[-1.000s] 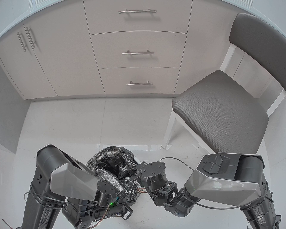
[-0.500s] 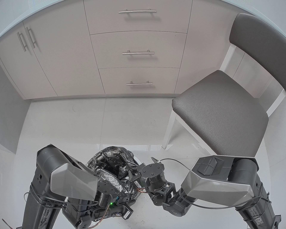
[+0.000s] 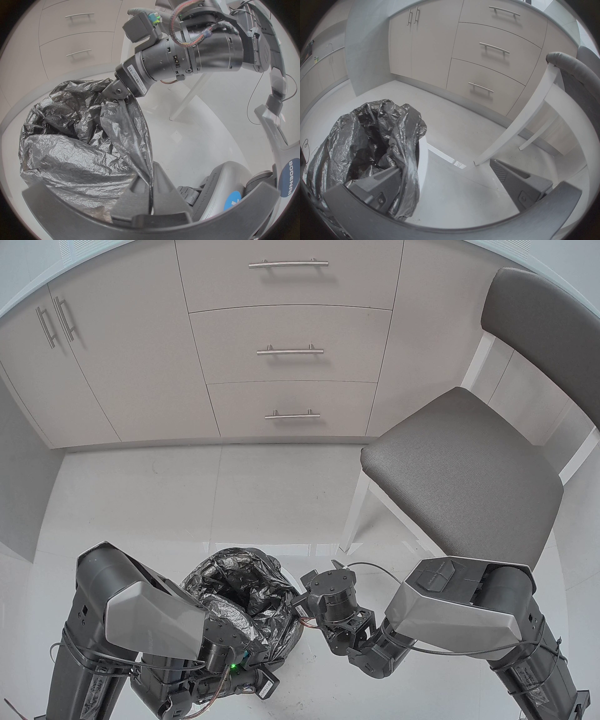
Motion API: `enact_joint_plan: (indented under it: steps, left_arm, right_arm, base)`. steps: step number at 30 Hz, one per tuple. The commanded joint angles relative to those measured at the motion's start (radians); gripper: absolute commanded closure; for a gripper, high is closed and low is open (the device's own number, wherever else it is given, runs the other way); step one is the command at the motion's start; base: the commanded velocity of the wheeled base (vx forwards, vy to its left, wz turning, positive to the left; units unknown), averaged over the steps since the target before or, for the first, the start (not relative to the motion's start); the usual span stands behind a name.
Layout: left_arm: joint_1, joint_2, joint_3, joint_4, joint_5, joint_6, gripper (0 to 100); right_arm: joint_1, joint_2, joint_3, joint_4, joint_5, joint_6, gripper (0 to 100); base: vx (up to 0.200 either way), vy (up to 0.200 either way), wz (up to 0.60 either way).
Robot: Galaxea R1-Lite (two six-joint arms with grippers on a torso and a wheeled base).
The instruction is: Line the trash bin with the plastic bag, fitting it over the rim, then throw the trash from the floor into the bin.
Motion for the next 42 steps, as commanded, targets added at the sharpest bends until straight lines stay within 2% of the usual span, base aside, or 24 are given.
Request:
enact_joint_plan:
  steps: [1,7,35,36,37,42]
  left_arm:
    - [0.0,-0.003,0.0,0.001,0.001,-0.001,100]
    - [-0.005,-0.001,0.0,0.001,0.026,-0.001,100]
    - [-0.006,0.002,0.0,0.003,0.04,-0.007,100]
    - [-0.011,0.003,-0.007,0.003,0.095,-0.01,100]
    - [-0.015,0.005,-0.014,0.003,0.115,-0.018,100]
    - [-0.031,0.011,-0.025,0.003,0.15,-0.058,100]
  right_arm:
    - [-0.02,0.001,0.001,-0.003,-0.003,-0.006,0]
    - [-0.027,-0.017,0.001,-0.002,-0.005,-0.01,0]
    - [-0.053,-0.05,0.065,-0.019,-0.026,-0.015,0]
    - [-0.059,-0.047,0.067,-0.019,-0.026,-0.015,0]
    - [-0.059,-0.043,0.067,-0.019,-0.026,-0.015,0]
    - [-0.066,-0.033,0.07,-0.02,-0.026,-0.015,0]
  base:
    - [0.0,0.0,0.0]
    - [0.0,0.0,0.0]
    - [0.0,0.0,0.0]
    - [0.0,0.0,0.0]
    - [0.0,0.0,0.0]
    - [0.0,0.0,0.0]
